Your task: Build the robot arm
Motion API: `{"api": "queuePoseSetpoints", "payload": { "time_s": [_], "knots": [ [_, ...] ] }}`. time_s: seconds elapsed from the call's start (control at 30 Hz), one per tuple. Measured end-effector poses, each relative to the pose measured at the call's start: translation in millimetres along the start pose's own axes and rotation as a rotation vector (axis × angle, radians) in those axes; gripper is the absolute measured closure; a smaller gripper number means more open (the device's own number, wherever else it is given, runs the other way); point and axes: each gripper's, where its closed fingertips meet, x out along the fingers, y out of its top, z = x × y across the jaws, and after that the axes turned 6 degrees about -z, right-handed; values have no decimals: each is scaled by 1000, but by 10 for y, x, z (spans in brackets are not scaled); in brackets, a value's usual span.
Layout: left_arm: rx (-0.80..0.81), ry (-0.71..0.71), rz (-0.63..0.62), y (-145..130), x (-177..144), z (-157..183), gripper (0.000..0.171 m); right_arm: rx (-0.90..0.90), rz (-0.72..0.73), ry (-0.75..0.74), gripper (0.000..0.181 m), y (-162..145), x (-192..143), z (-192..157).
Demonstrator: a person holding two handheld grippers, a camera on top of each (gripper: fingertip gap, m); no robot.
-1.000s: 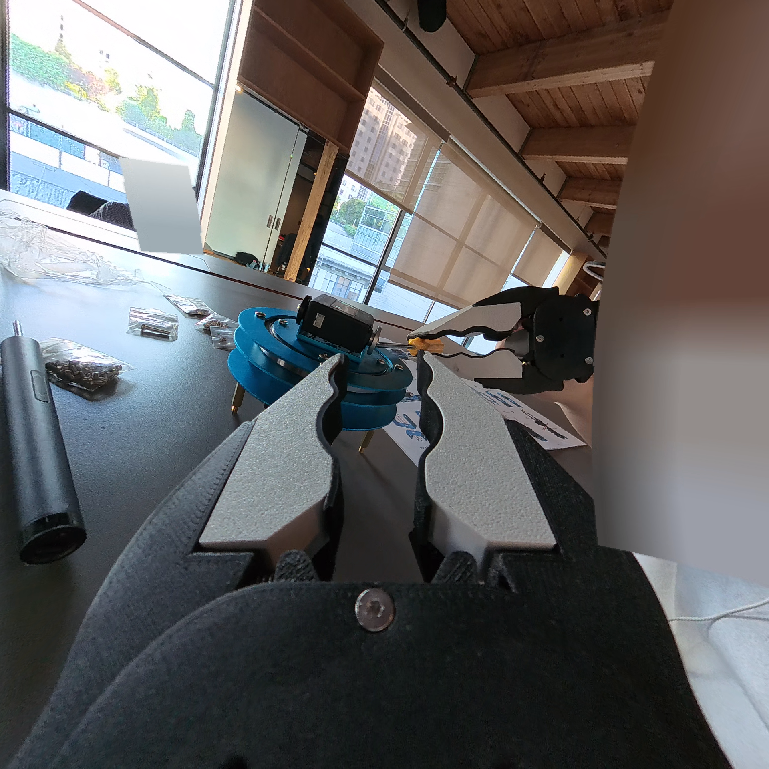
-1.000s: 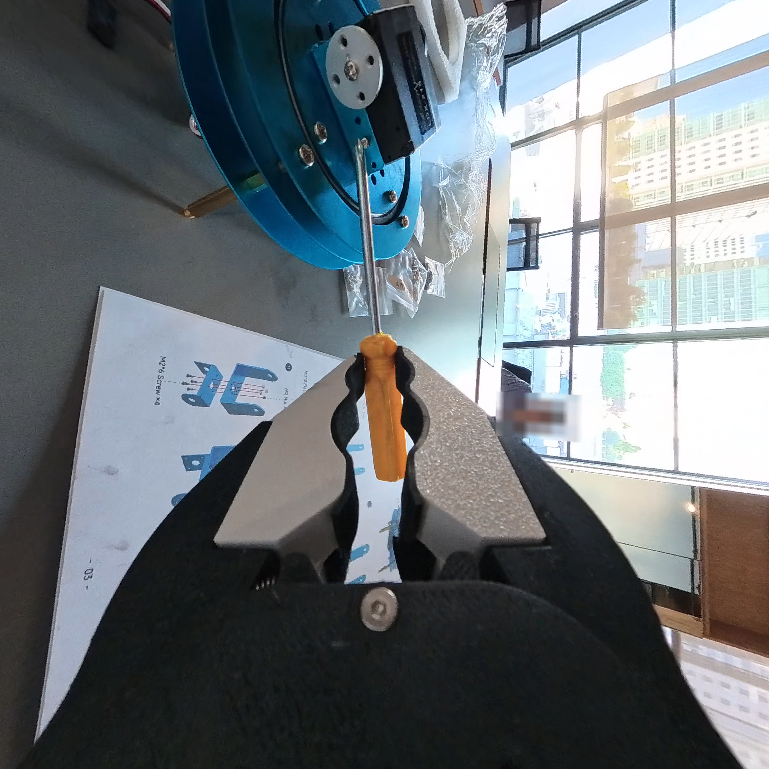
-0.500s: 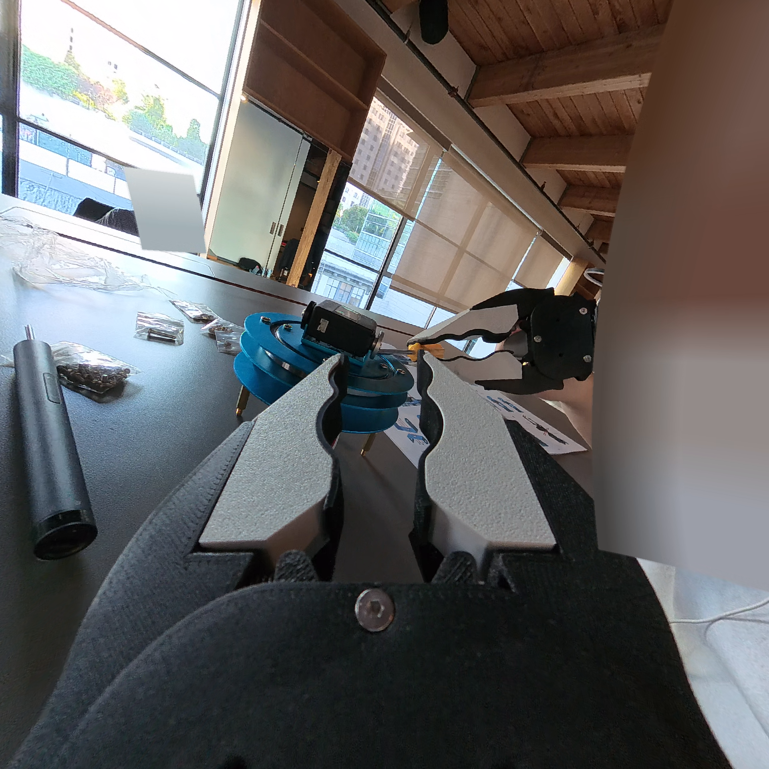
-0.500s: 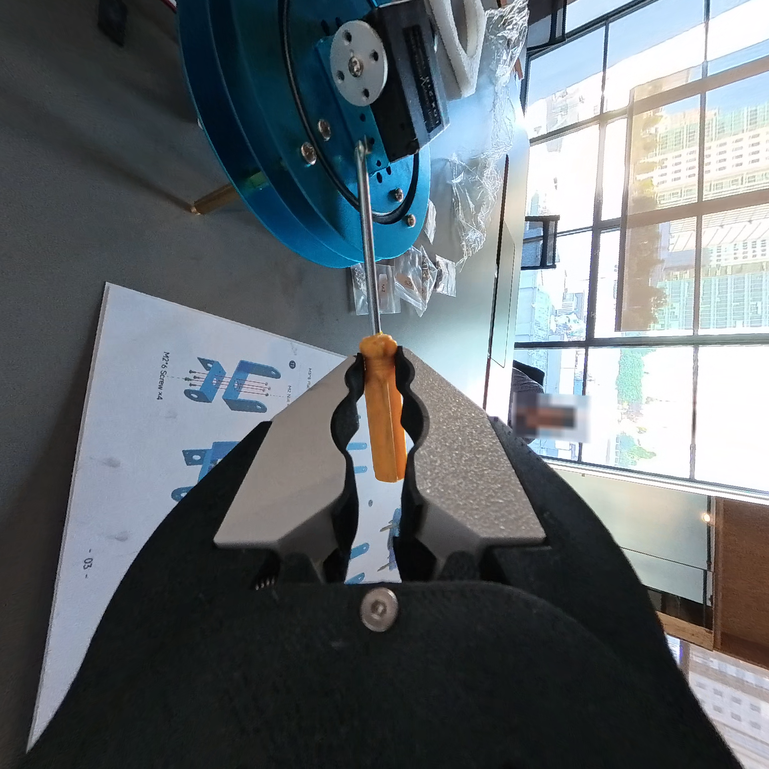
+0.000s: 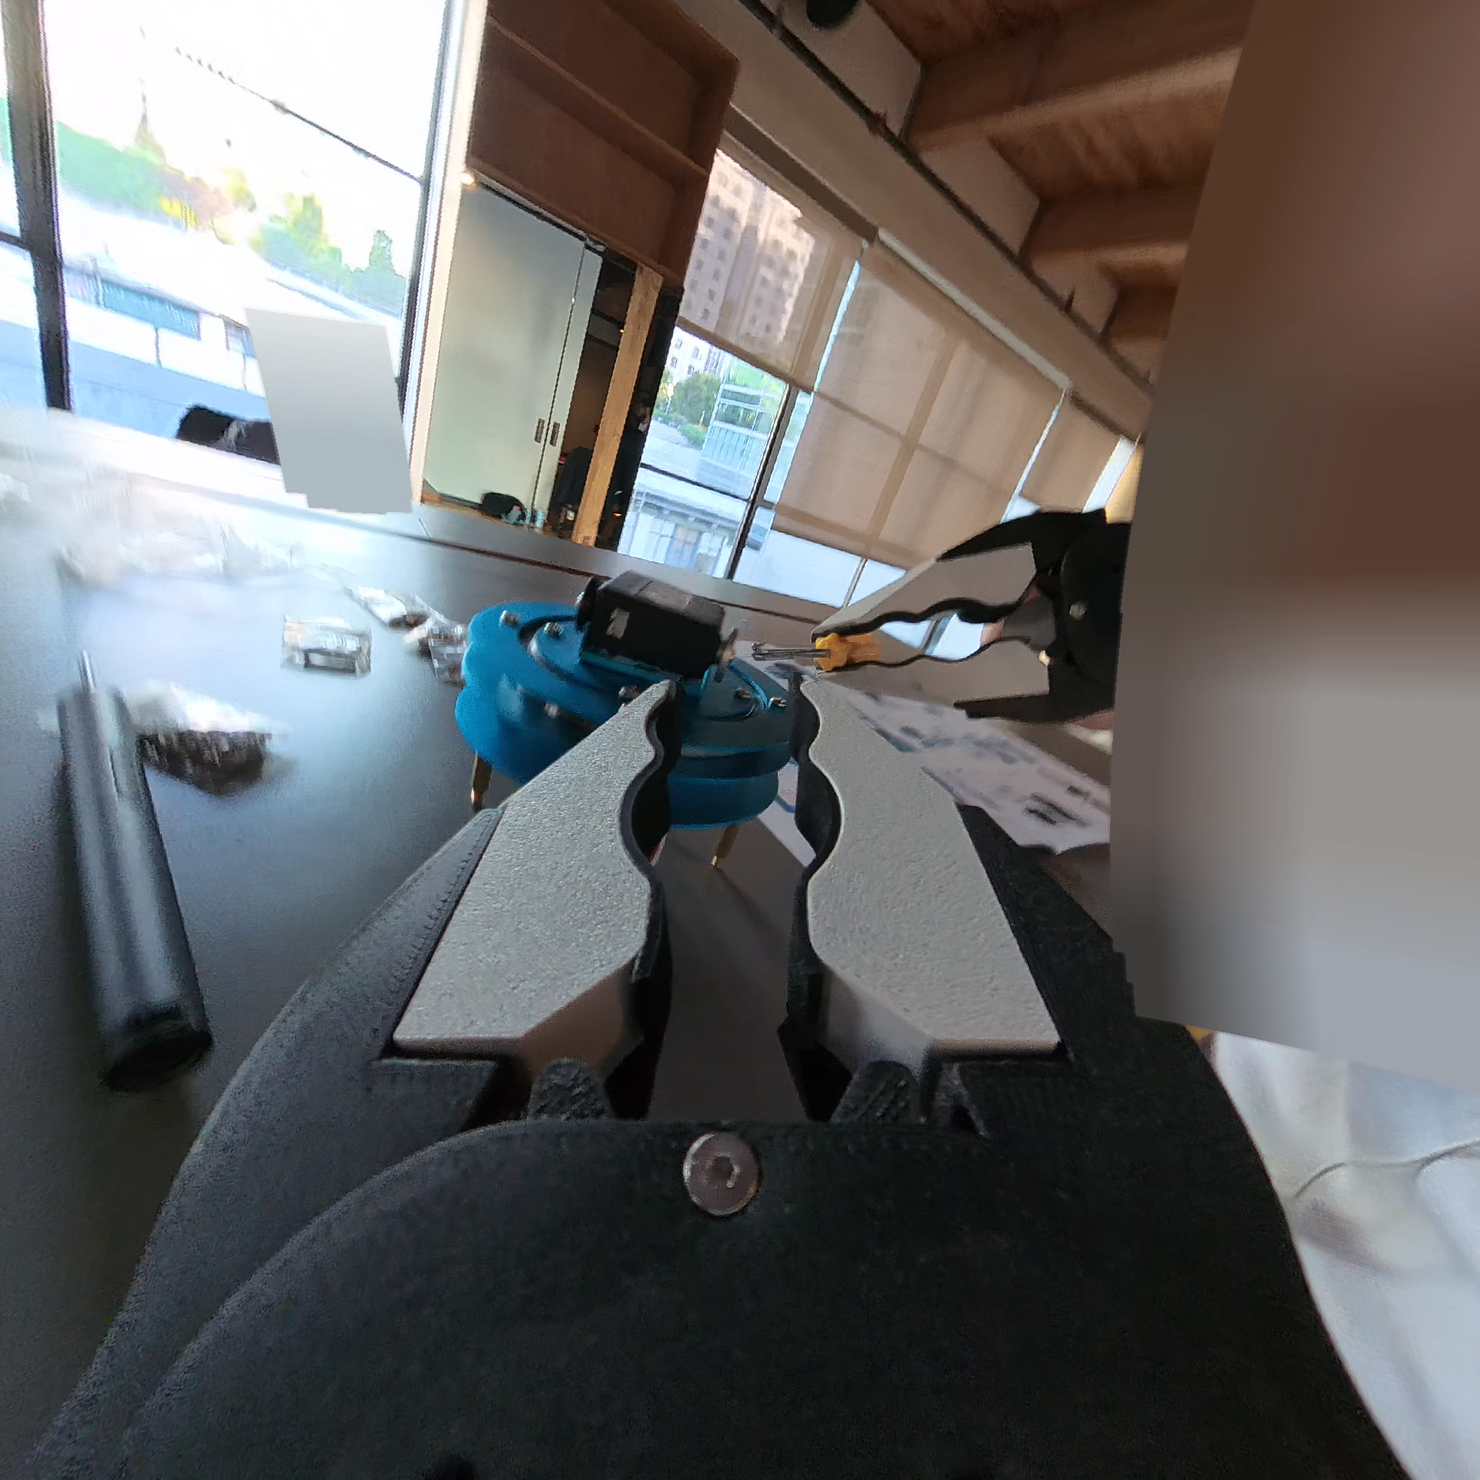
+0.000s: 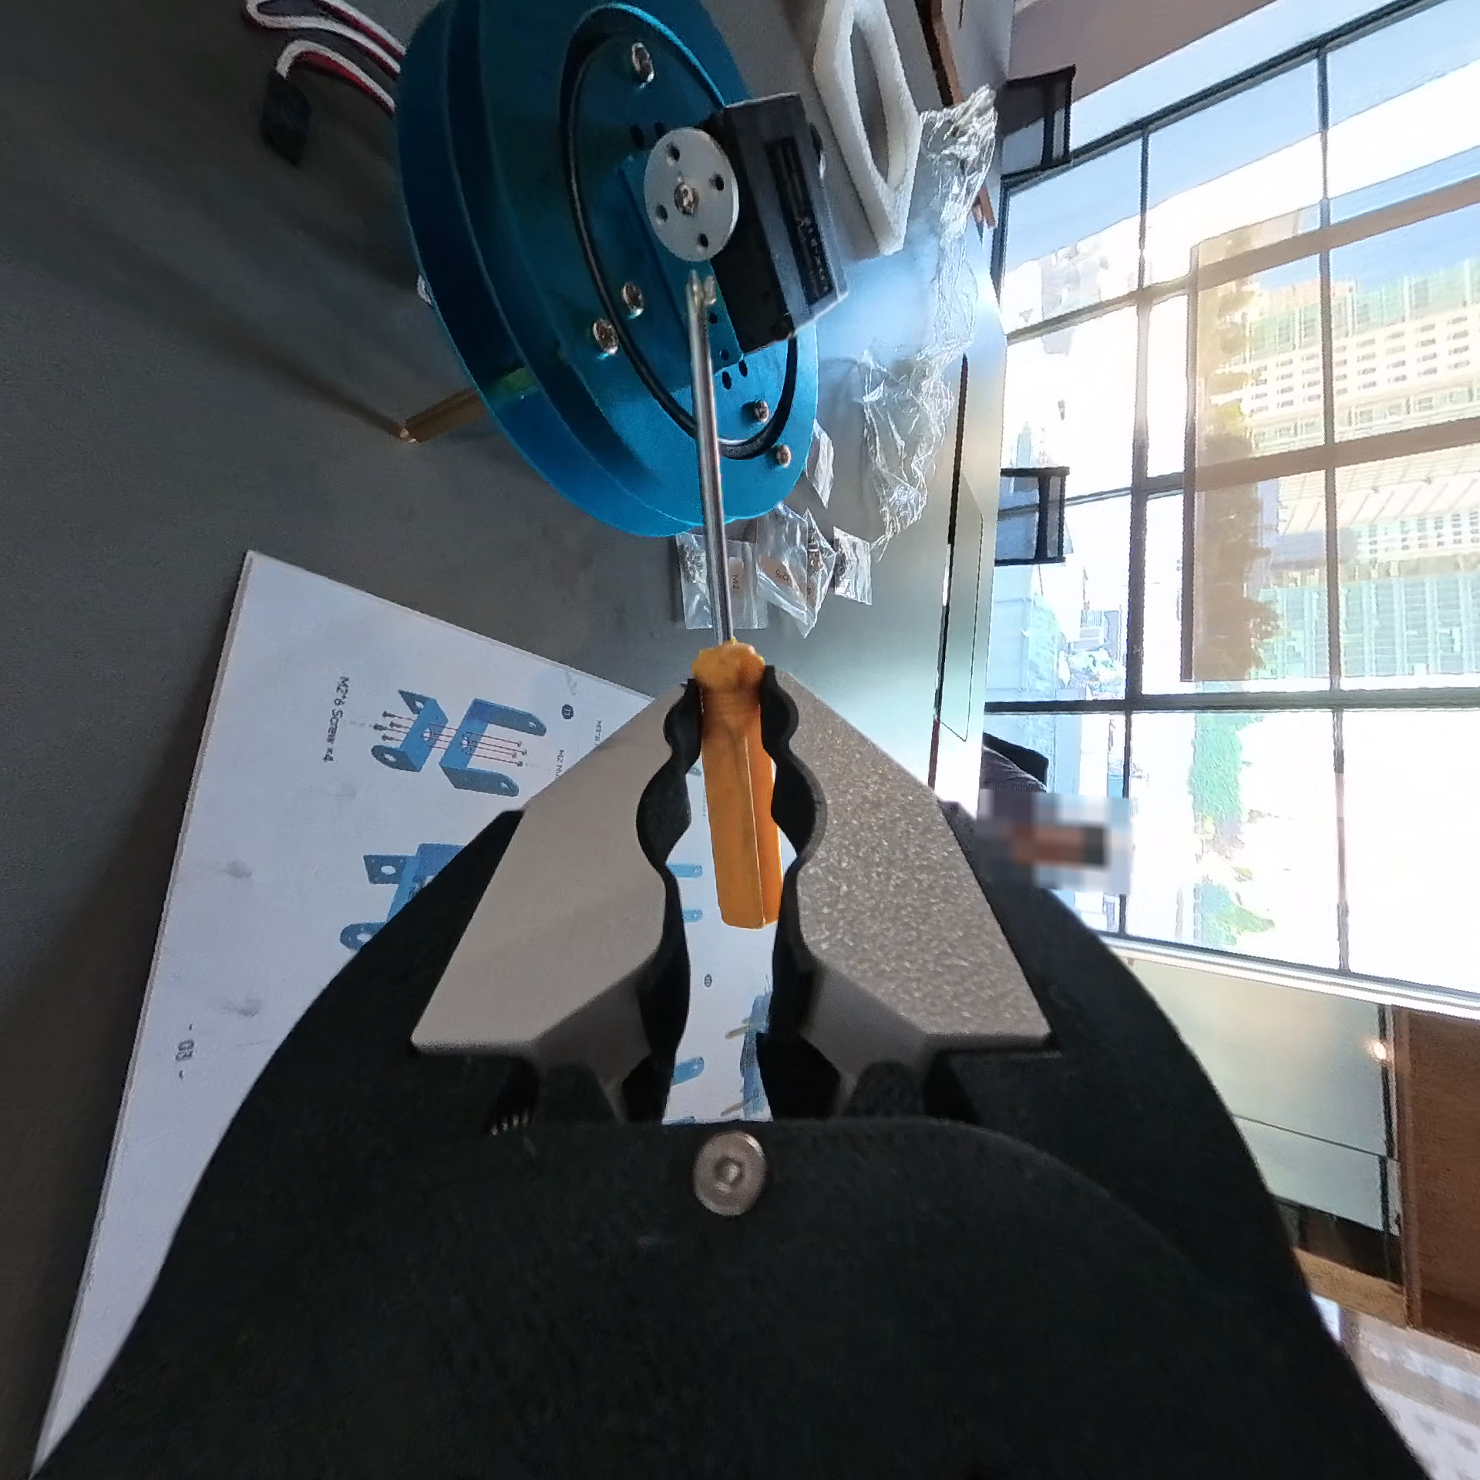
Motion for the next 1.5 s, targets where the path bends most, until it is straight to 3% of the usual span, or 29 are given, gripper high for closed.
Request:
{"api": "queuePoseSetpoints", "payload": {
  "time_s": [0.17, 0.37, 1.0, 1.2, 1.3, 1.4, 1.5],
  "knots": [
    [250, -18, -75, 105, 232, 305, 156, -42, 35, -108, 168, -55, -91, 153],
    [580, 113, -220, 28, 621, 447, 154, -107, 72, -156, 168, -73, -189, 194],
    [568, 175, -235, 22, 732, 514, 171, -172, 95, -206, 168, -19, -329, 220],
    [545, 163, -228, 17, 655, 520, 171, -170, 89, -206, 168, -37, -341, 225],
    [549, 166, -196, 59, 590, 528, 159, -174, 78, -205, 168, -68, -331, 225],
    [645, 120, -194, 41, 552, 660, 153, -171, 75, -194, 168, -85, -330, 215],
    [784, 93, -273, -53, 598, 694, 151, -193, 75, -181, 168, -79, -326, 186]
  ]
}}
